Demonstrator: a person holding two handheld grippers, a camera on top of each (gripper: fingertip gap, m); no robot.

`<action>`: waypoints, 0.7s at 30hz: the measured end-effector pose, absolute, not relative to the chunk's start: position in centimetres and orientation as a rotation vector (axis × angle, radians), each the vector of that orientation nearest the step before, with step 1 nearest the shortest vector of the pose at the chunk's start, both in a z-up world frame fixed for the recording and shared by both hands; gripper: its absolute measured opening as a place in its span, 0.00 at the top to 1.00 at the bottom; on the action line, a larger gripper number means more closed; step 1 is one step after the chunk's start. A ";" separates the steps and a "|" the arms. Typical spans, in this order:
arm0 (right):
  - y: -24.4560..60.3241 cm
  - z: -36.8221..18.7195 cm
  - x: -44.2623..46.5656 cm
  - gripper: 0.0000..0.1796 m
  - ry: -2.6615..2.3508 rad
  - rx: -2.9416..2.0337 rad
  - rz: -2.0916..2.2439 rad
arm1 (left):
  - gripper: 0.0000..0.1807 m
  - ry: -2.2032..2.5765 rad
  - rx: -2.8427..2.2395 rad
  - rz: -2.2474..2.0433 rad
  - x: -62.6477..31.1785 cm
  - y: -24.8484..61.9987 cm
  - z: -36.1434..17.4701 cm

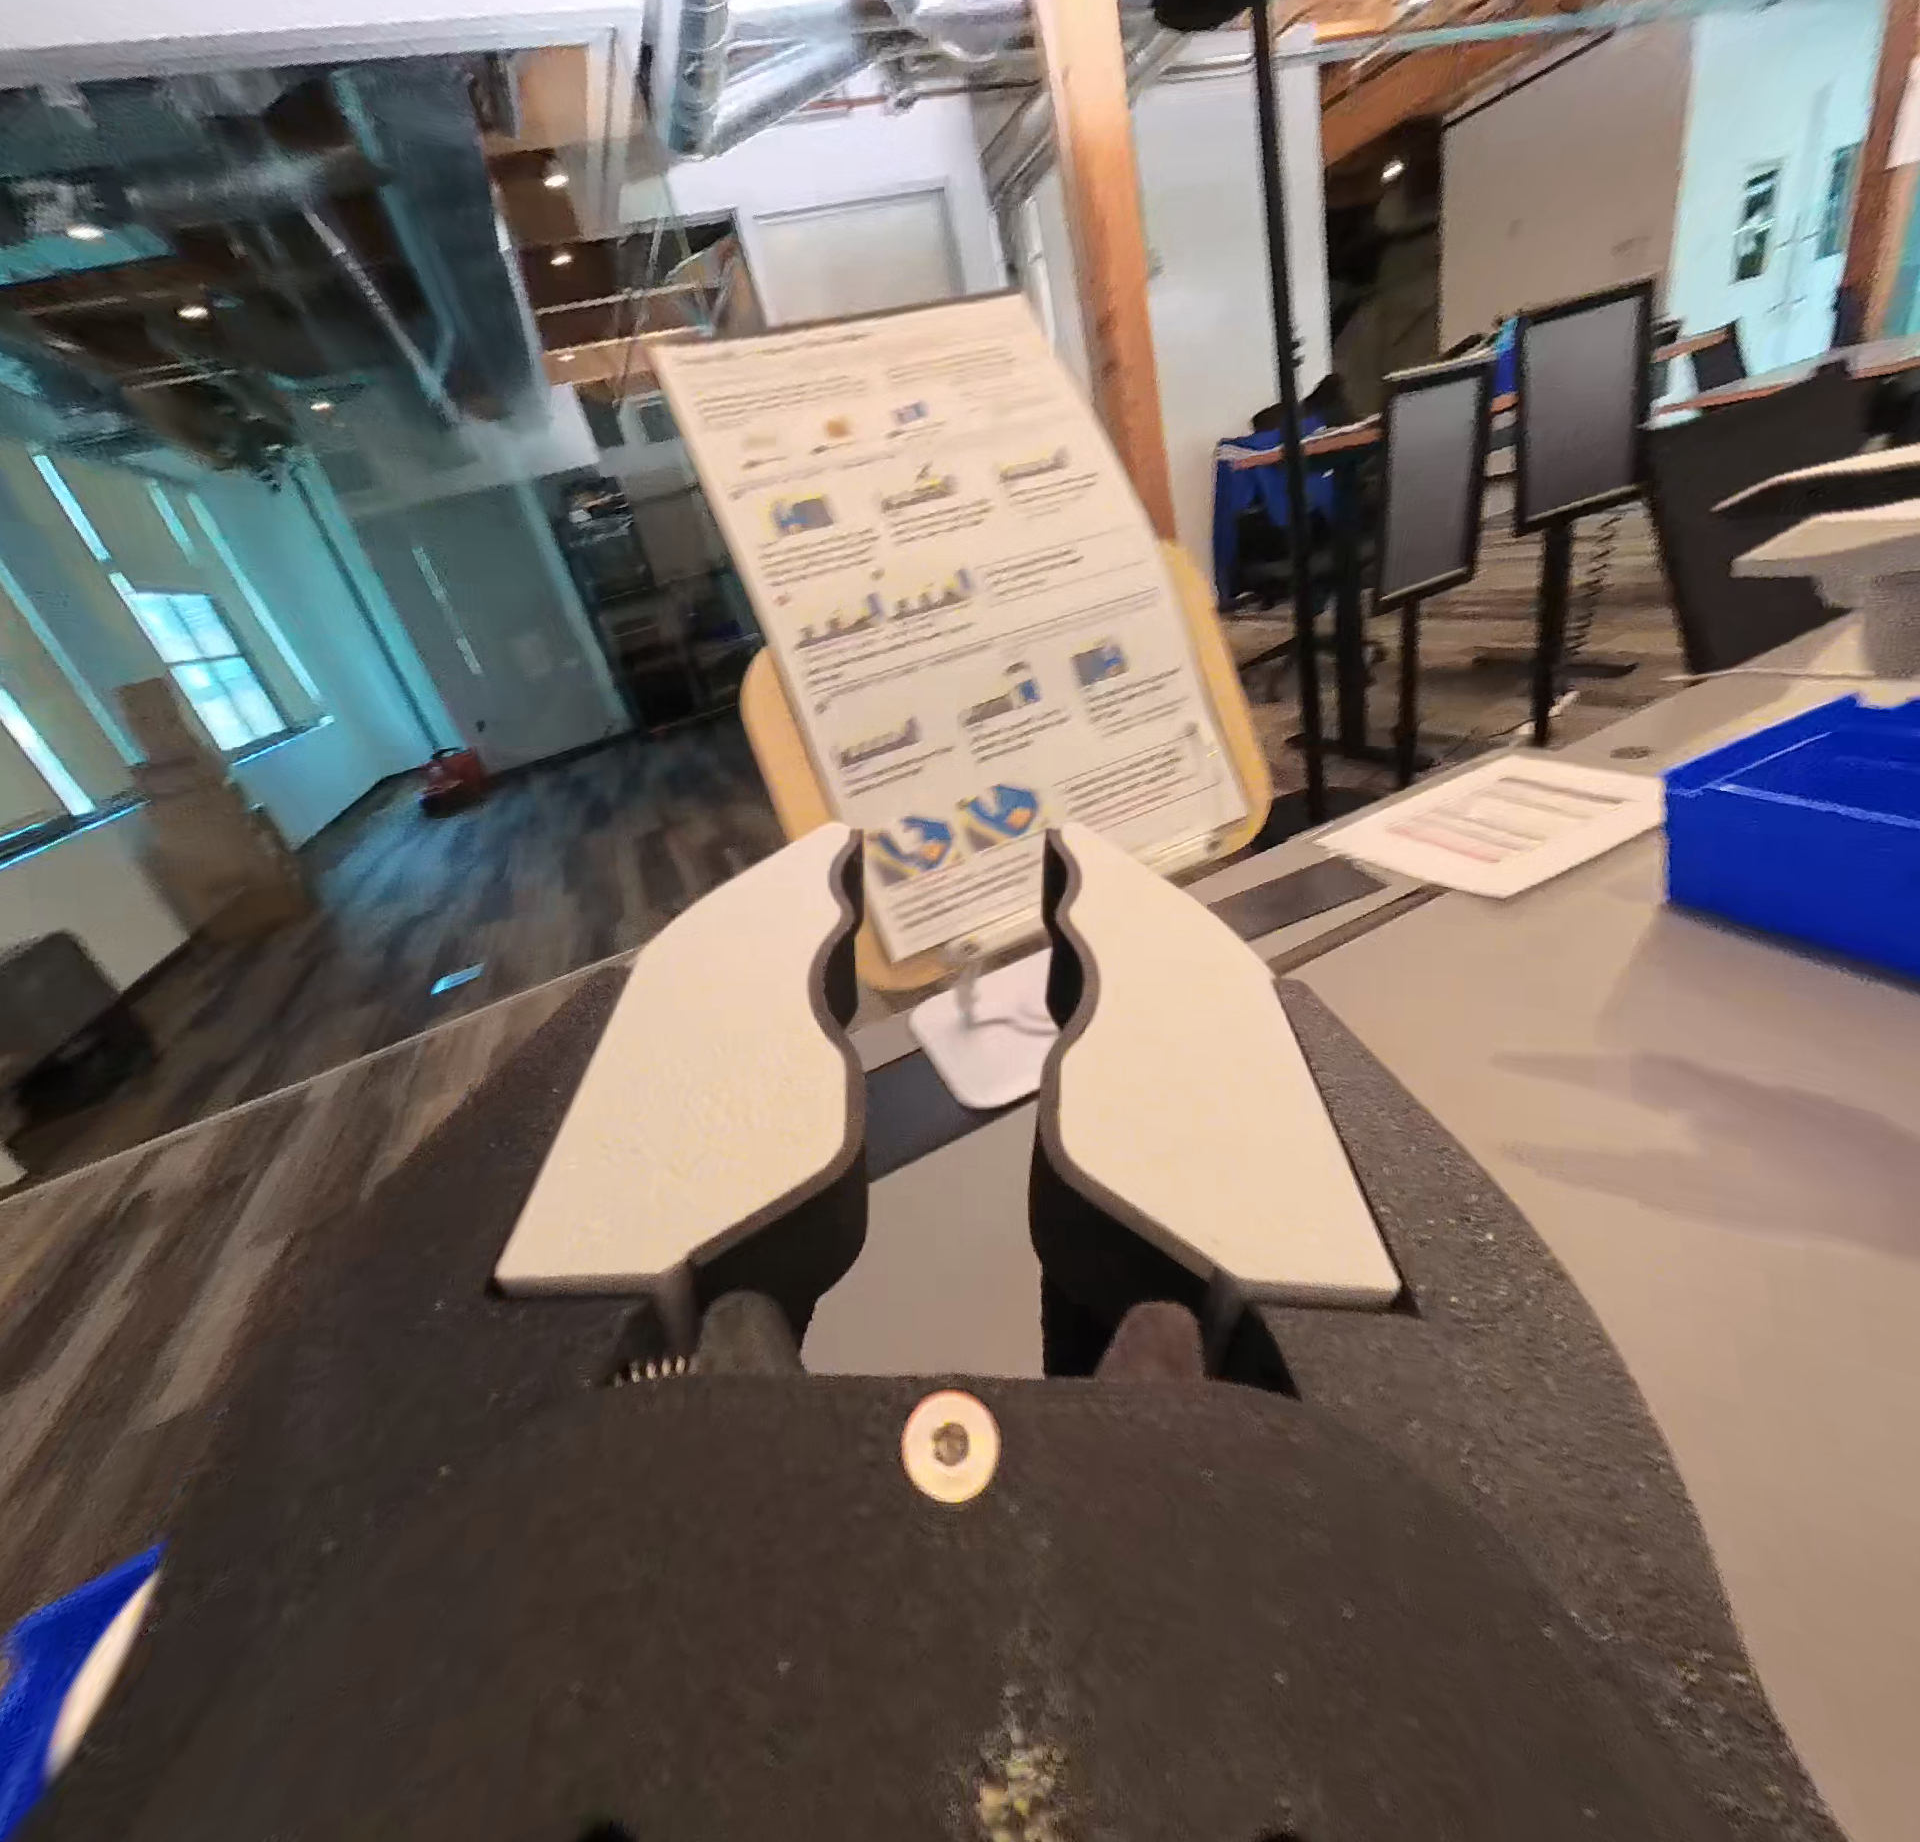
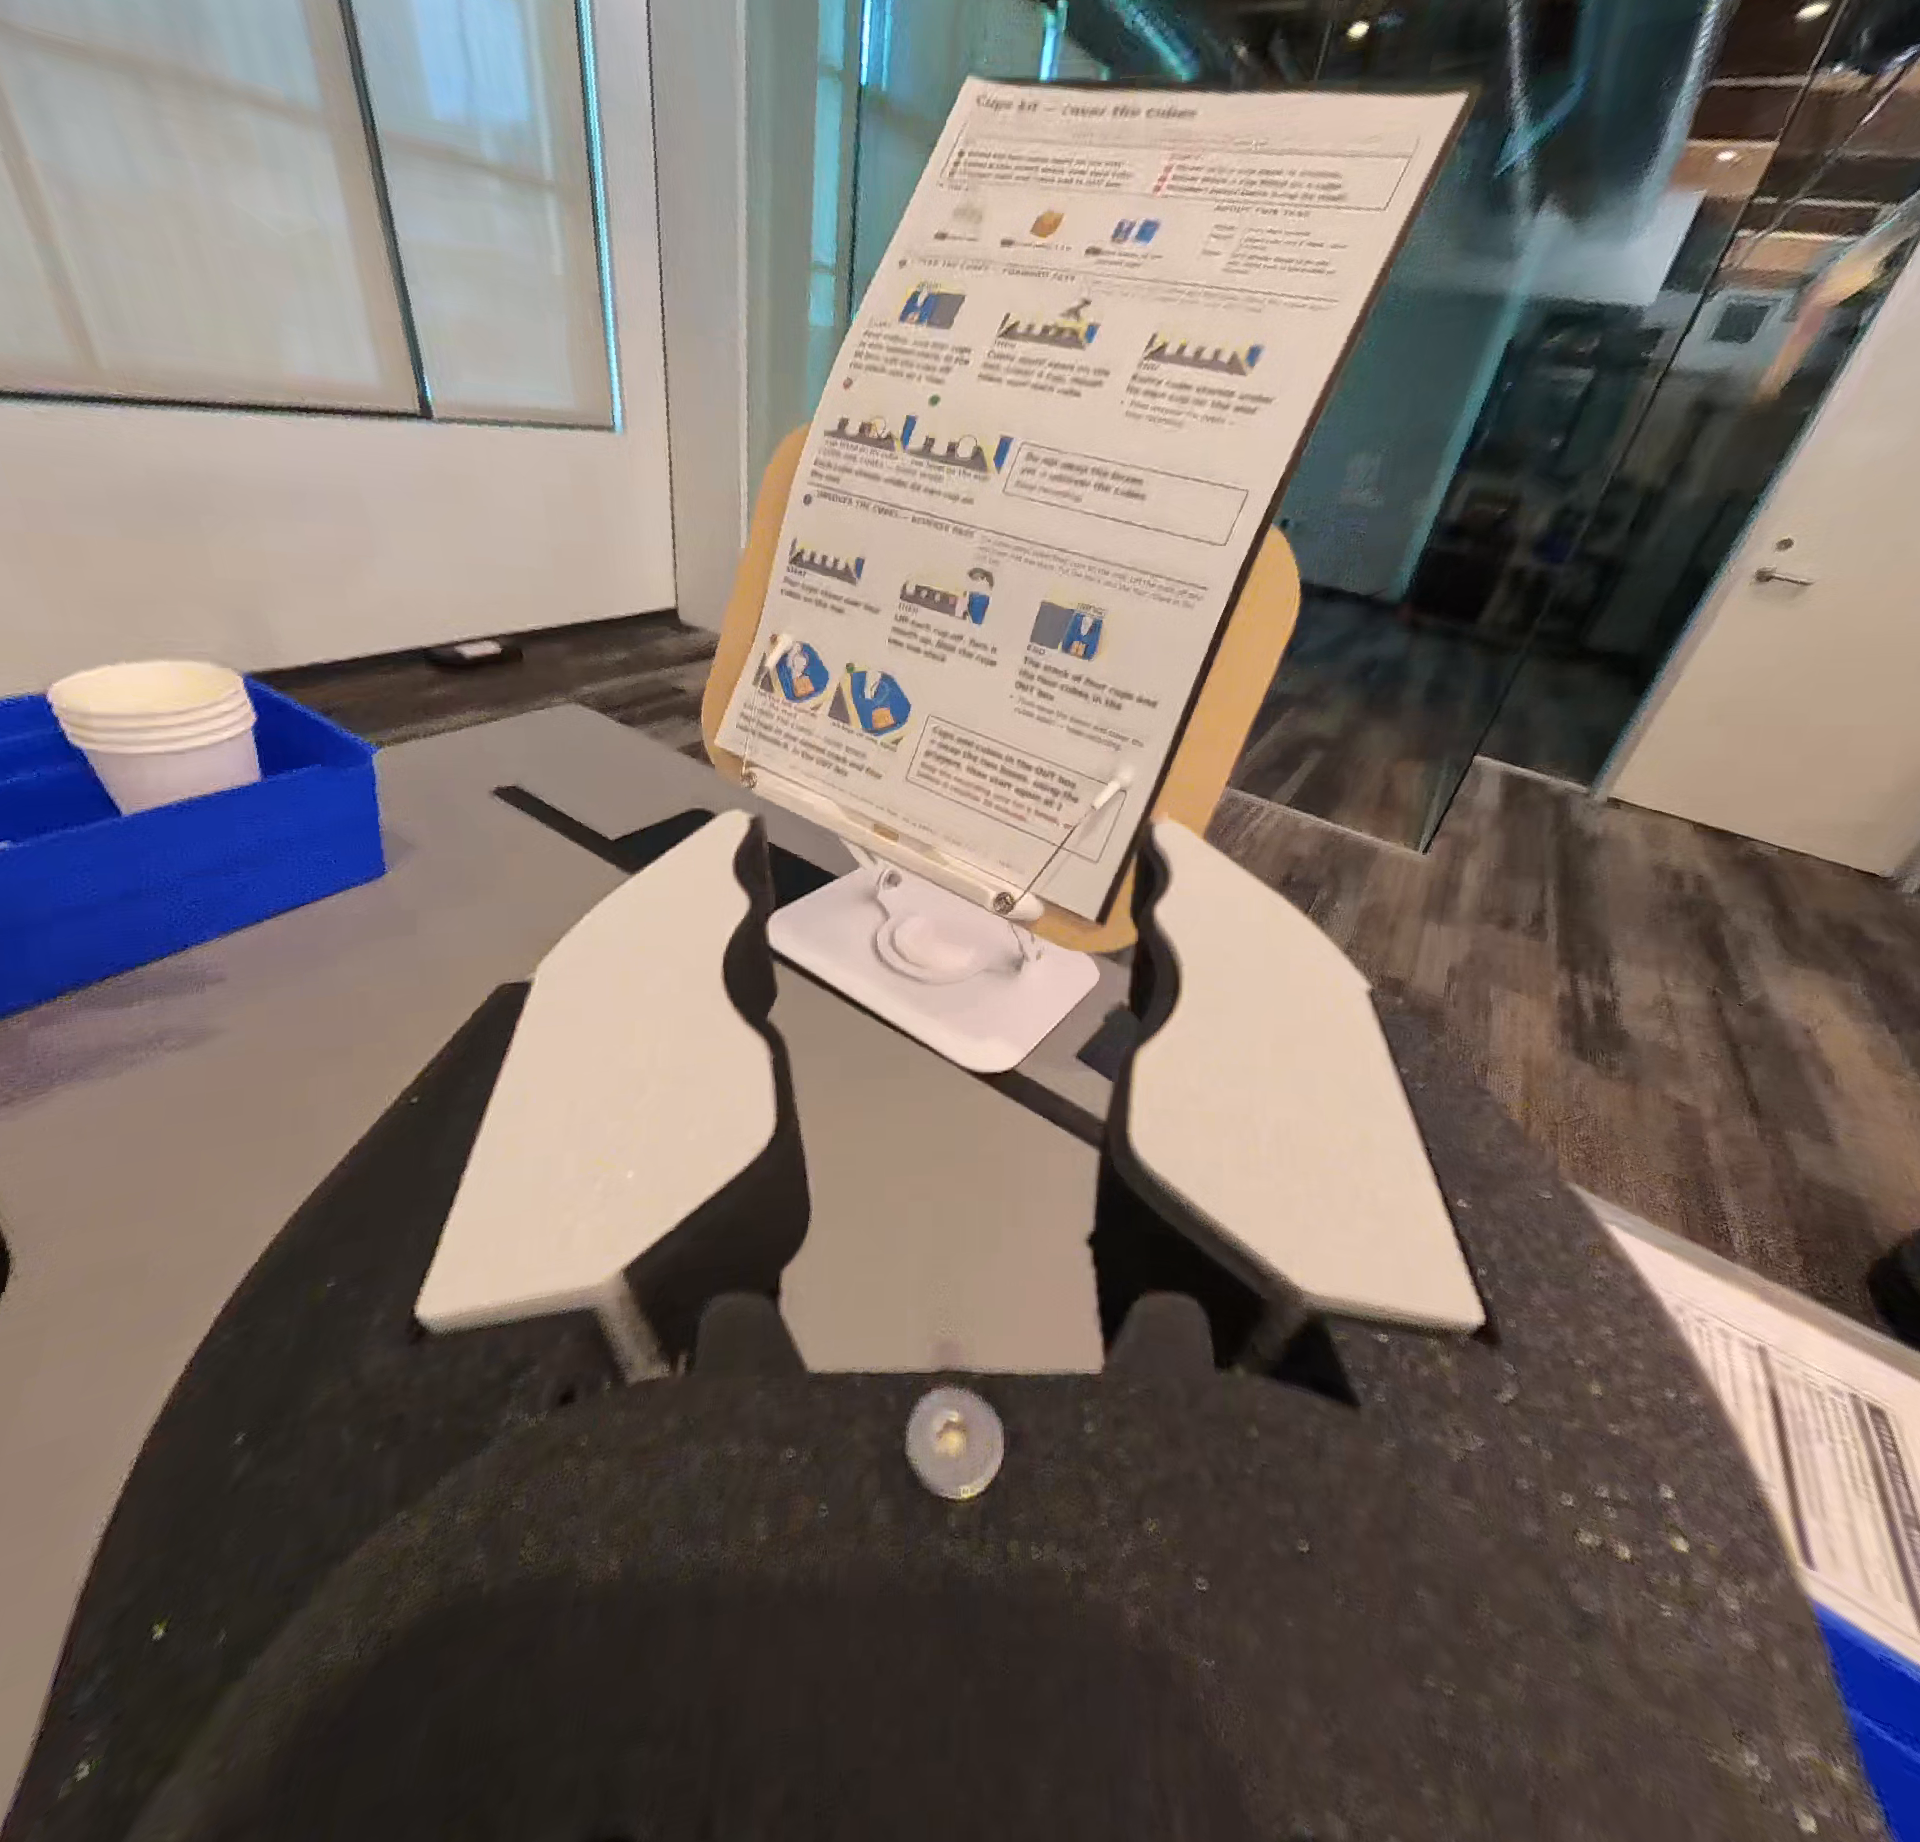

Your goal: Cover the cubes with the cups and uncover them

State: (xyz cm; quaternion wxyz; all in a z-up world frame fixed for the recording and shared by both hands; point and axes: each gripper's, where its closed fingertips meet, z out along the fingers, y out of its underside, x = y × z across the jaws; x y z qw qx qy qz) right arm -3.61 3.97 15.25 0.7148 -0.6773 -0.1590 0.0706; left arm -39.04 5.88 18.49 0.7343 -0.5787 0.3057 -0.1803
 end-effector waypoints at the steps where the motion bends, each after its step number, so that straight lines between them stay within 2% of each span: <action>1: 3.8 15.1 -3.4 0.65 -0.372 -1.533 0.164 | 0.82 0.693 -1.273 -0.429 -37.4 5.7 18.7; 4: 2.1 13.4 0.3 0.73 -0.355 -1.655 -0.020 | 0.82 0.758 -1.281 -0.513 -33.6 4.8 18.9; 7: -2.2 12.1 11.7 0.81 -0.221 -1.767 -0.548 | 0.83 0.795 -1.273 -0.493 -32.0 4.7 19.4; 9: -5.4 10.1 20.0 0.83 -0.125 -1.911 -0.735 | 0.84 0.807 -1.280 -0.485 -31.5 5.0 19.9; 11: -8.6 5.0 26.8 0.72 0.064 -2.253 -0.625 | 0.85 0.828 -1.315 -0.514 -30.8 5.4 19.7; 12: -10.3 2.4 29.1 0.71 0.162 -2.419 -0.517 | 0.84 0.842 -1.341 -0.534 -30.4 5.6 19.4; 14: -11.8 -1.3 31.1 0.79 0.319 -2.565 -0.230 | 0.85 0.825 -1.368 -0.567 -29.7 6.4 18.7; 15: -12.0 -2.5 32.0 0.79 0.379 -2.570 -0.155 | 0.85 0.803 -1.371 -0.580 -29.4 6.8 18.4; 18: -12.8 -5.1 34.6 0.72 0.401 -2.614 -0.208 | 0.85 0.825 -1.414 -0.602 -28.3 7.6 16.9; 21: -13.3 -8.1 34.6 0.70 0.377 -2.753 -0.170 | 0.85 0.875 -1.441 -0.610 -27.5 7.6 15.6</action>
